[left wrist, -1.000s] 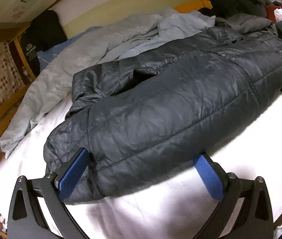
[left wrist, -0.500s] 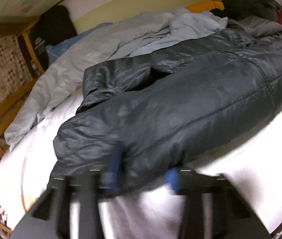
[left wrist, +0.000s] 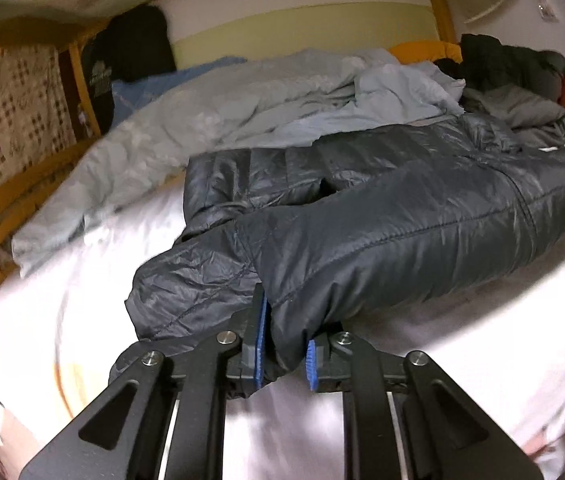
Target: Fold large clothes
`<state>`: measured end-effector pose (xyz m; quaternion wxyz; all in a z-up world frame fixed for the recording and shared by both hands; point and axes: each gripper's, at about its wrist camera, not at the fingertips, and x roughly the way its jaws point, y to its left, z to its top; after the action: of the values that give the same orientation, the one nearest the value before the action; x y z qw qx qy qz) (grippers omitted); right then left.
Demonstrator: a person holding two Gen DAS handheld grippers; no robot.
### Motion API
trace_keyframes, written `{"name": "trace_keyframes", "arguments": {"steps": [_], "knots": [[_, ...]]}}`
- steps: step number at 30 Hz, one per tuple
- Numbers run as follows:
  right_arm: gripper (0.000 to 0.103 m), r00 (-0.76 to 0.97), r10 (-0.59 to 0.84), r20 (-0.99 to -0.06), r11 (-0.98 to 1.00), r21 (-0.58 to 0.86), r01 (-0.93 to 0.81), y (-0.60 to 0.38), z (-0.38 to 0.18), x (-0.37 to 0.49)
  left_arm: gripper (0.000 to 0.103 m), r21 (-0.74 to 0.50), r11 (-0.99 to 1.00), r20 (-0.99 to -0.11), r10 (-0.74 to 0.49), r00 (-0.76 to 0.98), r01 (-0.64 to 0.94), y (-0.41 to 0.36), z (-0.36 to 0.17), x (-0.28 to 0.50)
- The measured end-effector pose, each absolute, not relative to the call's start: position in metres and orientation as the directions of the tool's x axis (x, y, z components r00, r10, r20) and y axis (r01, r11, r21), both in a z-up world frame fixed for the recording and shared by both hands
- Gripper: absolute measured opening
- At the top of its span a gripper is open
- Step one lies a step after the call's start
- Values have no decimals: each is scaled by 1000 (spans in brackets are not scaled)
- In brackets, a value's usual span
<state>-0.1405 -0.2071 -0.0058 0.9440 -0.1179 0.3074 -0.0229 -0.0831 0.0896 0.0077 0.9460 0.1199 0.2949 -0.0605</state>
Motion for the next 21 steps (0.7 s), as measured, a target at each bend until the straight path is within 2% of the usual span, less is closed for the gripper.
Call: {"name": "trace_keyframes", "arguments": {"steps": [2,9,11,14,19,21], "knots": [[29,806,-102,-582,969,-241,-51,-204,0,-157,15,157,968,-615,-59,786,196,94,11,-90],[29,810,-79,-581,958,-270,-100,-202,25,-185,17,184,955,-634,-65,771,231,97,27,-110],[29,833,-93,-545,954,-287,-82,-202,37,-183,20,182,957,-617,-67,784,225,97,38,-106],[31,871,-110,-479,949,-311,-51,-202,57,-171,26,276,940,-556,-14,831,200,88,54,-94],[30,906,-110,-408,947,-321,-30,-205,76,-127,26,313,926,-519,-20,854,212,78,71,-50],[23,914,-93,-394,949,-313,-39,-207,80,-106,23,312,922,-515,-38,856,229,76,76,-27]]}}
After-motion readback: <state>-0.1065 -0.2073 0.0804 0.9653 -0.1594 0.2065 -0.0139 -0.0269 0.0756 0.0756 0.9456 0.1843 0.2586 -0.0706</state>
